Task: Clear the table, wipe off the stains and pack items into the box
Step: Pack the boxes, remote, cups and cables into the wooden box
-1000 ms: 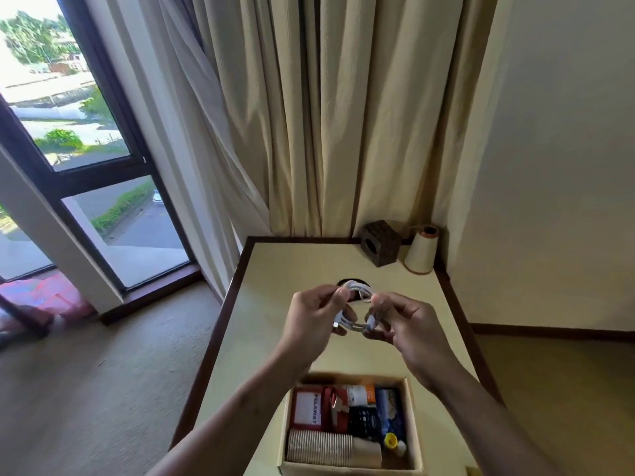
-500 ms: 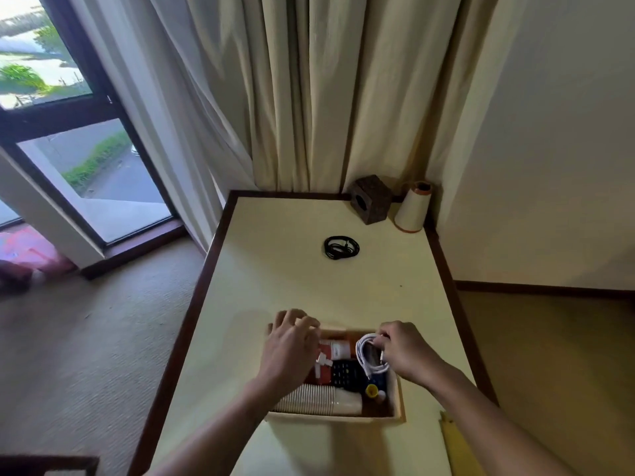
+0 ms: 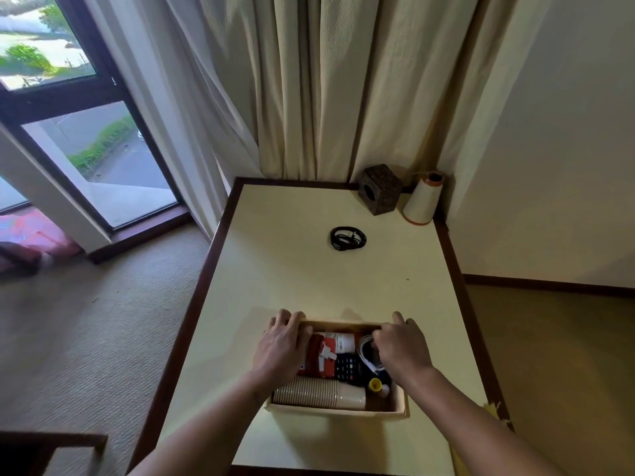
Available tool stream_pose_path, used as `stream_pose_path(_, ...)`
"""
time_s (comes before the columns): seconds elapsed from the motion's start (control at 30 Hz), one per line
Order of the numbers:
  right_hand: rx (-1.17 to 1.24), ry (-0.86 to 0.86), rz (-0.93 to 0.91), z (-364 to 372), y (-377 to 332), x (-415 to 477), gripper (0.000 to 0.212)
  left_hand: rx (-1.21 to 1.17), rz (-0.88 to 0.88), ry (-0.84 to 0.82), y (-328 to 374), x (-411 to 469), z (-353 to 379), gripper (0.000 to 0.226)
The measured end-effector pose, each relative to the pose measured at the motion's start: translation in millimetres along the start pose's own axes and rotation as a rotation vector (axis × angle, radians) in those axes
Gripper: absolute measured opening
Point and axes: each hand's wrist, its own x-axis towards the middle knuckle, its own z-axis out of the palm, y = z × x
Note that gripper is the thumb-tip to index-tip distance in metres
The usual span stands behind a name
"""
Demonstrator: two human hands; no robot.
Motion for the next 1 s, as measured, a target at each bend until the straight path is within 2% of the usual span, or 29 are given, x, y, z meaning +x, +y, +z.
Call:
stream_pose_path(0.13,0.013,0.171,0.045,16,-2,-10,0.015,-0.001,0.006,-0.003,-2,1,1,0.042)
stream_pose_path(0.3,0.046,0.351,0.024,28,3,-6,0.026,-0.009,0.008,0.0,-1,0,1,0.04)
stream_pose_path(0.5,0.169,0.32,0.067,37,6,1,0.022,-0.028,0.03,0.024,0,-1,0,0.033)
stream_pose_path(0.63,0.368,0.294,0.058,37,11,-3,0.022,-0.03,0.03,0.03,-1,-2,1,0.034)
stream_pose_path(0.87,0.619,0.409,0.123,17,17,-3,0.013,-0.088,0.008,0.064,1,-3,3,0.039)
stream_pose_path(1.0,0.668,0.43,0.152,-4,17,33,0.021,-0.149,-0.072,0.054,9,-4,-3,0.041)
